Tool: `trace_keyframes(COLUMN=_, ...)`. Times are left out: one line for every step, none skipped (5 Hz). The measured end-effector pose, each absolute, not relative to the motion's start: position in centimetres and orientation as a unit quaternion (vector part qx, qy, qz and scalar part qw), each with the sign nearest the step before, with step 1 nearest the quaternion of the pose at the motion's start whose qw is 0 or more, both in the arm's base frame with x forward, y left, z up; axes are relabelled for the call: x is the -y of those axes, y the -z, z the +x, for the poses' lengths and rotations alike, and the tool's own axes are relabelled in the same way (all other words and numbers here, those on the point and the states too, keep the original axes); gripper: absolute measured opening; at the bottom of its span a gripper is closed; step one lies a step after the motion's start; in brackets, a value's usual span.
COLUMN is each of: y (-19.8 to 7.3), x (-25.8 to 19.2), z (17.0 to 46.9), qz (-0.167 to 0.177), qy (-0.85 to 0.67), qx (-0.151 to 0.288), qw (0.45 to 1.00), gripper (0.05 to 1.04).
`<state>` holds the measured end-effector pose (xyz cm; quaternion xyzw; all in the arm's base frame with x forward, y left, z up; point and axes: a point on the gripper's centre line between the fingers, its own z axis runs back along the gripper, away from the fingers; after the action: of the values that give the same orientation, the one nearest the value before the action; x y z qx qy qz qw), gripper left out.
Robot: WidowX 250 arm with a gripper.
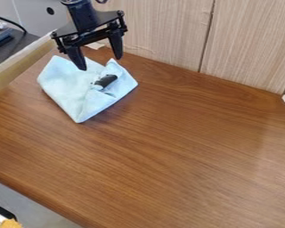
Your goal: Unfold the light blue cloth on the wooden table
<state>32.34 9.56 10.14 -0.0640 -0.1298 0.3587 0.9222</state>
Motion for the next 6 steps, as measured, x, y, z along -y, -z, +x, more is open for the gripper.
trace_keyframes(y=-9.1, x=-9.6, z=32.3, qz=-0.063, qy=-0.363, qx=0.114, qw=0.922, gripper=0.999)
trace_keyframes(y=-8.8, x=-10.5, z=33.1, qz=-0.048, qy=-0.393, qx=0.113, qw=0.911, gripper=0.999)
trace_keyframes(y=-8.5, x=-12.5, z=34.3, qz=-0.048, qy=-0.437, qx=0.107, qw=0.892, gripper=0.999)
trace_keyframes(y=-8.2, x=-13.8, z=35.6, qz=-0.04, qy=-0.46, qx=0.114, qw=0.88, gripper=0.999)
trace_keyframes(y=-7.3, x=-14.7, z=36.4, qz=-0.027, qy=-0.483, qx=0.11, qw=0.868, gripper=0.999)
trace_keyframes(y=-6.4, x=-15.0, z=36.6, qz=-0.016, qy=-0.498, qx=0.108, qw=0.86, gripper=0.999)
